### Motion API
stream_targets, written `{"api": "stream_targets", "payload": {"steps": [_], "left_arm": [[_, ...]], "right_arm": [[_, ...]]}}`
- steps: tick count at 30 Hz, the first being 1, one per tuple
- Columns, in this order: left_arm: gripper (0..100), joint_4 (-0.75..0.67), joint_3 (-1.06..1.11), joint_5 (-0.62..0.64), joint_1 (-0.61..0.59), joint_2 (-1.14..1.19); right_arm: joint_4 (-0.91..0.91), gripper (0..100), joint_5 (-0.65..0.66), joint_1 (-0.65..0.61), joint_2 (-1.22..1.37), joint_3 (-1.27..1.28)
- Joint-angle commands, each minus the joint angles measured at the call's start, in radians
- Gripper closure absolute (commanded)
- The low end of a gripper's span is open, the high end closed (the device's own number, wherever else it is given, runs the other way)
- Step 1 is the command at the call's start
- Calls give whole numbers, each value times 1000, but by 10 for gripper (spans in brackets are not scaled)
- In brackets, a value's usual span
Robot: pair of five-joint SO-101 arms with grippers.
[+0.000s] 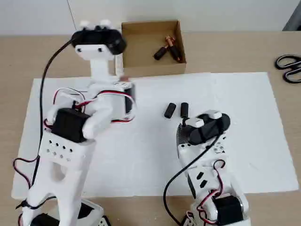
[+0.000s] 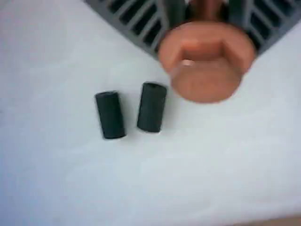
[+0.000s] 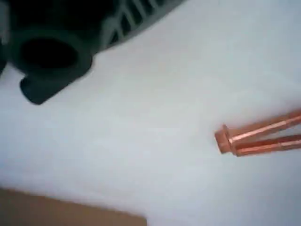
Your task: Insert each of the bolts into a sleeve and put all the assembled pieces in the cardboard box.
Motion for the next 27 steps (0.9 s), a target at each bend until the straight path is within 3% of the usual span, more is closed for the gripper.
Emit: {"api": "stream_targets", "payload": {"steps": [1,6,13,23,27], "left_arm": [[994,-109,-4,6,61,-34],[994,-150,-2,17,130,-32],[994,-160,-2,129,193,-32],[994,-400,171,132,241,-37],[994,-470,237,124,258,-144]], "right_arm": [[-31,995,-14,-8,-1,-3],[-31,995,-14,-47,-36,3],[-71,995,-14,-142,-41,3],[-70,995,-110,-137,-41,3],[-67,995,-112,-137,-41,3]]}}
